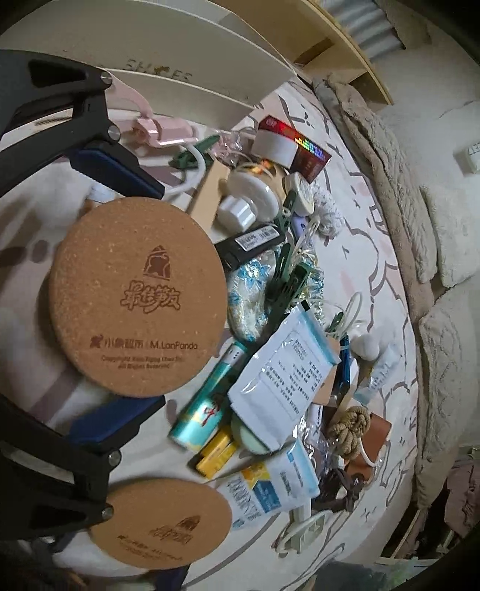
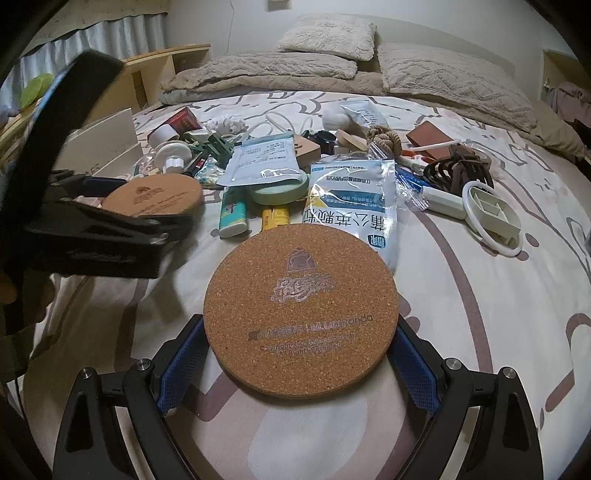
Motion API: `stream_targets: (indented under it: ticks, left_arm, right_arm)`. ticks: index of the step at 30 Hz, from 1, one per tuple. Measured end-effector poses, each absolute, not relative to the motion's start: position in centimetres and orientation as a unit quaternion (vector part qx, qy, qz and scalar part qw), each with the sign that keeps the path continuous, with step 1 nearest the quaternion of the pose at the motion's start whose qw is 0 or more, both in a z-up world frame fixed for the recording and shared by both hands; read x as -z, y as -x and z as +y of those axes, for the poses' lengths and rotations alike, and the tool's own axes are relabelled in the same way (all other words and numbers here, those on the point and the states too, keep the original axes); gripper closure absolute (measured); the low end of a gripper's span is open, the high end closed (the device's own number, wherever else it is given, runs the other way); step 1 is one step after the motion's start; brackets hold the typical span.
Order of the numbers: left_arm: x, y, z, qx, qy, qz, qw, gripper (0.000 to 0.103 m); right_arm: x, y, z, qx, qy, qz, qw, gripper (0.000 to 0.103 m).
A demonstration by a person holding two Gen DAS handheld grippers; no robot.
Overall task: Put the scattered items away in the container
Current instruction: 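Lift the cork coaster with the right tool and hold it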
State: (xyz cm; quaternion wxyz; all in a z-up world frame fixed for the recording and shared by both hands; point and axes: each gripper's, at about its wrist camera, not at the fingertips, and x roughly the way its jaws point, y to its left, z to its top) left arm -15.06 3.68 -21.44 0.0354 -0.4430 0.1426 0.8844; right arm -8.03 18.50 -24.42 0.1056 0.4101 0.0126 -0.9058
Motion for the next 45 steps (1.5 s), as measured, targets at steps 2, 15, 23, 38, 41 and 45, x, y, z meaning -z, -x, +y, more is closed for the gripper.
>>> stream_targets:
  ticks: [2, 15, 23, 38, 41, 45]
  left_arm:
    - [21.0, 14.0, 3.4, -0.885, 0.442, 0.140, 0.041, 0.002]
    - [19.8, 7.0, 3.9, -0.875, 0.450, 0.145, 0.106, 0.002]
    - [20.9, 5.5, 3.6, -0.869, 0.463, 0.129, 0.115, 0.002]
    - [23.1, 5.5, 2.5, -0.865, 0.481, 0.093, 0.113, 0.002]
    - [23.1, 5.4, 2.4, -0.866, 0.480, 0.089, 0.111, 0.000]
    - [23.2, 5.4, 2.3, -0.866, 0.482, 0.081, 0.105, 0.000]
  right_arm:
    - [24.4, 7.9, 18.4, 0.905, -0.411, 0.013, 0.106, 0.008]
    - [24.5, 6.3, 18.4, 0.902, -0.417, 0.011, 0.111, 0.008]
    - [24.4, 5.0, 18.4, 0.899, -0.422, 0.016, 0.117, 0.008]
    - [24.5, 3.1, 18.0, 0.893, -0.422, 0.025, 0.153, 0.000]
    - [24.4, 3.4, 17.9, 0.892, -0.426, 0.029, 0.148, 0.000]
    - [24.4, 4.0, 17.8, 0.888, -0.434, 0.039, 0.146, 0.000]
